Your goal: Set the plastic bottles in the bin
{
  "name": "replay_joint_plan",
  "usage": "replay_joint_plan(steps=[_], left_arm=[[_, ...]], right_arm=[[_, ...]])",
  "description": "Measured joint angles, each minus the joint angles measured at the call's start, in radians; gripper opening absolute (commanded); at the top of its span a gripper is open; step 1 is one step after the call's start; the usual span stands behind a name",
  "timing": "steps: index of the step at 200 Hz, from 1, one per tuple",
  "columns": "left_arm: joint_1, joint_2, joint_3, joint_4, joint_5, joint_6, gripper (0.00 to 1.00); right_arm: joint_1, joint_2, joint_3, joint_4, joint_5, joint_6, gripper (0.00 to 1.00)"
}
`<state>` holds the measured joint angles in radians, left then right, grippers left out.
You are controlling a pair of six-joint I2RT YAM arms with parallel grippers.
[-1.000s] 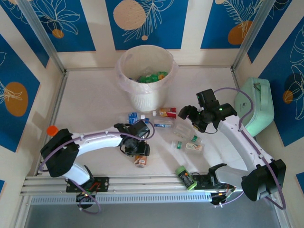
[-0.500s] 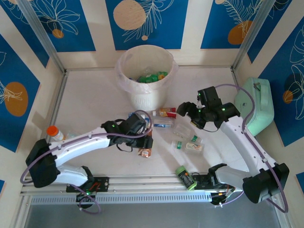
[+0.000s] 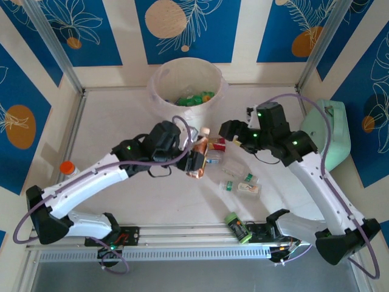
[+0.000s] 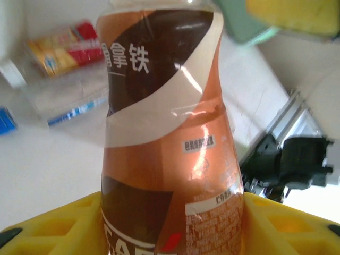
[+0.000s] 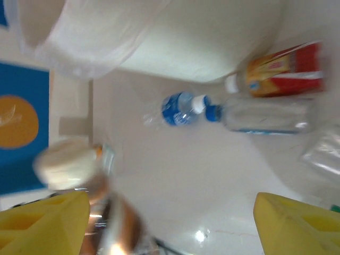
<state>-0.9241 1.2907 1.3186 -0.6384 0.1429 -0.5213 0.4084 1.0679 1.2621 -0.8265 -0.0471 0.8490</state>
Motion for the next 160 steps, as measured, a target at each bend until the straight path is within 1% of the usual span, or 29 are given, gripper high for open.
replay_joint_plan(steps=[13, 31, 48, 77, 103, 130, 146, 160], left_arm=[[0.020, 0.022, 0.102, -0.046, -0.025, 0.006, 0.55], [0.063, 0.049, 0.234, -0.097, -0.044, 0.005, 0.56], [0.123, 0.080, 0.350, -0.127, -0.047, 0.003, 0.56], [0.233, 0.190, 0.568, -0.164, -0.029, 0.003, 0.56], [0.310, 0.359, 0.800, -0.203, 0.002, 0.004, 0.56], [0.365, 0.545, 1.022, -0.253, 0.040, -0.001, 0.55], [0.397, 0.635, 1.116, -0.282, 0.063, -0.012, 0.55], [0.426, 0.692, 1.156, -0.298, 0.079, -0.027, 0.55]], right_arm=[[-0.080, -0.038, -0.005, -0.037, 0.029, 0.018, 0.81], [-0.203, -0.098, -0.050, -0.064, 0.037, 0.027, 0.81], [-0.257, -0.132, -0.100, -0.092, 0.035, 0.034, 0.81], [-0.266, -0.130, -0.166, -0.114, 0.013, 0.034, 0.81], [-0.264, -0.114, -0.192, -0.124, 0.000, 0.034, 0.81], [-0.250, -0.110, -0.193, -0.130, -0.003, 0.034, 0.81], [-0.242, -0.110, -0.194, -0.135, -0.003, 0.033, 0.81], [-0.238, -0.110, -0.194, -0.141, -0.003, 0.030, 0.81]])
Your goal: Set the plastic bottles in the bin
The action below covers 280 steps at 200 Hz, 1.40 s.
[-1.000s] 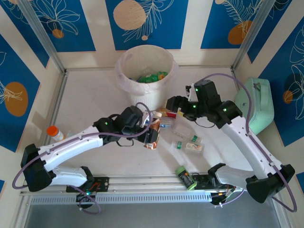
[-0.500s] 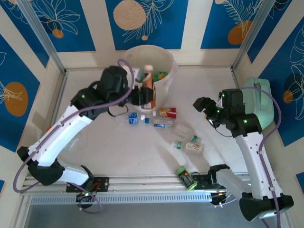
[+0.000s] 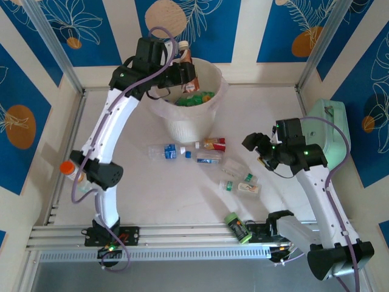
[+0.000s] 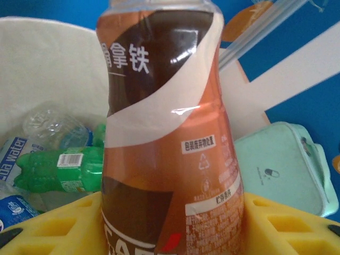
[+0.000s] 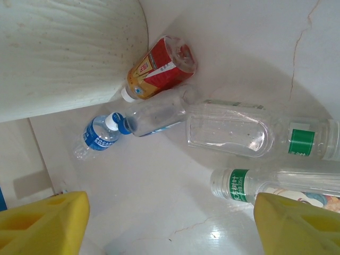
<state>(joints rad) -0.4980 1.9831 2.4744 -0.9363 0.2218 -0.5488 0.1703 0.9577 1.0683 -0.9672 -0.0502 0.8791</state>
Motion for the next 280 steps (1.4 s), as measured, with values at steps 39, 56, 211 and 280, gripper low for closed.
replay_joint_plan(steps=[39, 56, 211, 280], left_arm=[[0.044, 0.065, 0.006, -0.040, 0.013, -0.021, 0.70], [0.049, 0.072, 0.006, -0.050, 0.010, -0.021, 0.77], [0.042, -0.597, -0.835, 0.352, 0.148, -0.103, 0.80], [0.007, -0.818, -1.300, 0.498, 0.272, -0.153, 0.77]], right_arm=[[0.003, 0.000, 0.000, -0.013, 0.000, 0.000, 0.81], [0.006, 0.000, 0.000, -0.014, 0.000, -0.001, 0.81], [0.183, 0.151, -0.024, -0.116, 0.155, -0.013, 0.84], [0.269, 0.019, -0.192, -0.177, 0.262, 0.375, 0.82]])
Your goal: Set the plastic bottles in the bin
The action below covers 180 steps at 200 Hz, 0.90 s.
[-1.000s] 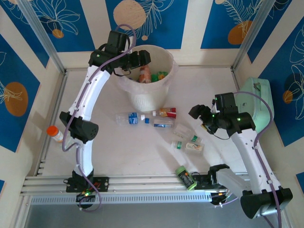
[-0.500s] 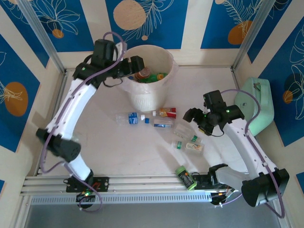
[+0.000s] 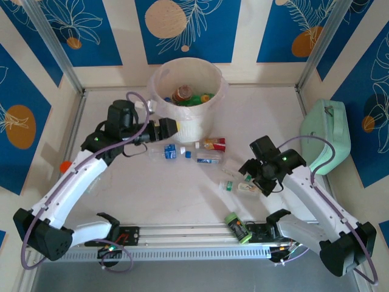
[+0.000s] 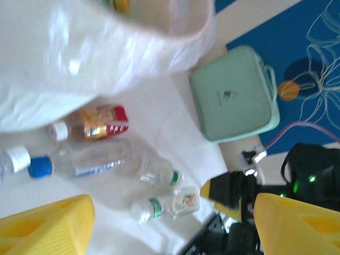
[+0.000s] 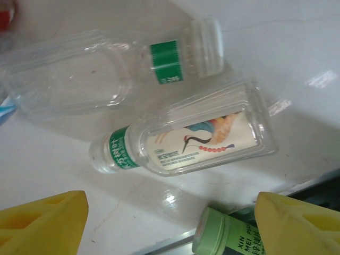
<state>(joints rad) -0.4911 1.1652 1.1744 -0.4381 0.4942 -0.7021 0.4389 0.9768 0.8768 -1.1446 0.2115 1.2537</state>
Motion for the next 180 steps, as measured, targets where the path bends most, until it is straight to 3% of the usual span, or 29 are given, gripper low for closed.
replay_joint_plan(steps=[70, 180], left_arm=[[-0.066, -0.085, -0.131, -0.003, 0.003, 0.003, 0.78], [-0.189, -0.043, -0.175, 0.042, -0.019, 0.000, 0.77]], right_arm=[[-0.003, 0.049, -0.130, 0.089, -0.021, 0.233, 0.82], [-0.123, 0.068, -0.250, 0.273, -0.065, 0.261, 0.83]])
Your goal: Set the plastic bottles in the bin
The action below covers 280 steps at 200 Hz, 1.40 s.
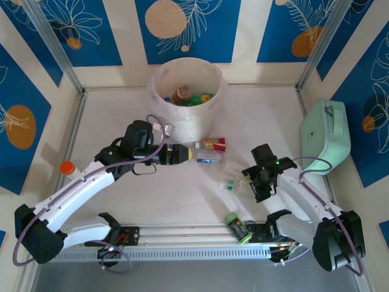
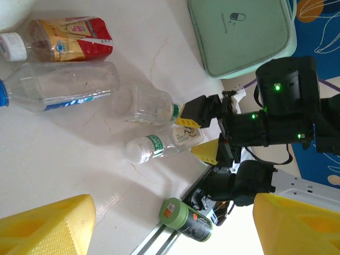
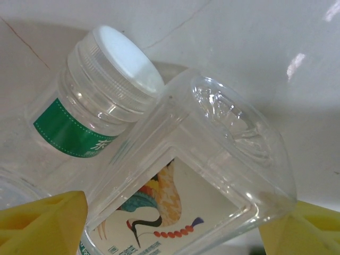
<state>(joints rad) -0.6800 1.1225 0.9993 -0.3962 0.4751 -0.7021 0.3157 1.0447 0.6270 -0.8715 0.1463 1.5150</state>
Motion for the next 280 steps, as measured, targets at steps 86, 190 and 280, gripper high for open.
replay_joint_plan(steps=[86, 190, 280], left_arm=[[-0.016, 0.012, -0.011, 0.014, -0.016, 0.000, 0.76], [-0.017, 0.012, -0.022, 0.015, -0.024, 0.000, 0.76], [-0.017, 0.026, -0.022, 0.017, -0.031, 0.000, 0.84]], right_arm=[[-0.043, 0.061, -0.019, 0.066, -0.016, -0.031, 0.84], [-0.049, 0.139, -0.018, 0.101, 0.003, -0.110, 0.67], [0.030, 0.041, 0.108, 0.030, 0.070, -0.230, 0.56]])
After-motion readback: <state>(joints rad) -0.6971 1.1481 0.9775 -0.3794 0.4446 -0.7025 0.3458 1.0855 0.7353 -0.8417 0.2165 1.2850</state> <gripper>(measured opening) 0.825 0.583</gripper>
